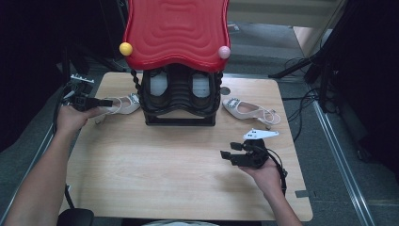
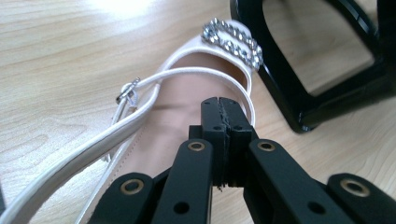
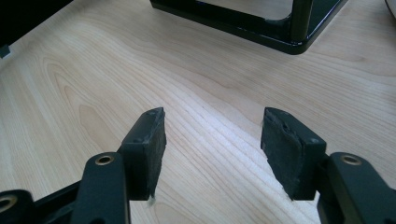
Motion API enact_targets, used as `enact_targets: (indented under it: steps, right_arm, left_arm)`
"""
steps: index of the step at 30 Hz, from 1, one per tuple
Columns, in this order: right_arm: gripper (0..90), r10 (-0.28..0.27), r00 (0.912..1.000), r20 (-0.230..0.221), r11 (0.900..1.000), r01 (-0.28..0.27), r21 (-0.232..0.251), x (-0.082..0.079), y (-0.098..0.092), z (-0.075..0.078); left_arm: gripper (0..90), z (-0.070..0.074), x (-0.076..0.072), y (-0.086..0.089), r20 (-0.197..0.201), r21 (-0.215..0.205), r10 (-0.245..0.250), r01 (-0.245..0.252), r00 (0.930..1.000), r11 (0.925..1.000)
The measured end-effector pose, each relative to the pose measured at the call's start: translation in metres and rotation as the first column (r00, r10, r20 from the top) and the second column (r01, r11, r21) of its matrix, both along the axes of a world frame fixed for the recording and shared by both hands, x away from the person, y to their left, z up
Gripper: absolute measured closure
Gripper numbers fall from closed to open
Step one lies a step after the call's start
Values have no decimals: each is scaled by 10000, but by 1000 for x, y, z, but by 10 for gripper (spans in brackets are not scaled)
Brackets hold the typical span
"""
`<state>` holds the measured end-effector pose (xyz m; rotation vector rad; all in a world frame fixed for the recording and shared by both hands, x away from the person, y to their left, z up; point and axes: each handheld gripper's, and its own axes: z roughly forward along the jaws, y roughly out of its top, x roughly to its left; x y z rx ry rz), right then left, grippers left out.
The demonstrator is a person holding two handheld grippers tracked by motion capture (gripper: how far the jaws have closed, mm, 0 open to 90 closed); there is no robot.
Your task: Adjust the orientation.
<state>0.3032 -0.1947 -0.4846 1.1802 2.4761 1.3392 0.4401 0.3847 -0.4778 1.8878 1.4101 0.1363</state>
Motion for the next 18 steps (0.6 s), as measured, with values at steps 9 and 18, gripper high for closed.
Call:
enact_targets:
  steps: [9,18]
  right_arm:
    - [416,-26,10000,-67,10000,26,-67,-2,0,-1]
    - [412,-45,9999,-100,10000,44,-89,-1,1,-3]
  left_arm:
    - [900,-14,2,-6,-682,493,-55,89,9977,9987]
    - [900,-9,-1,-12,-618,211,-239,252,9978,9995]
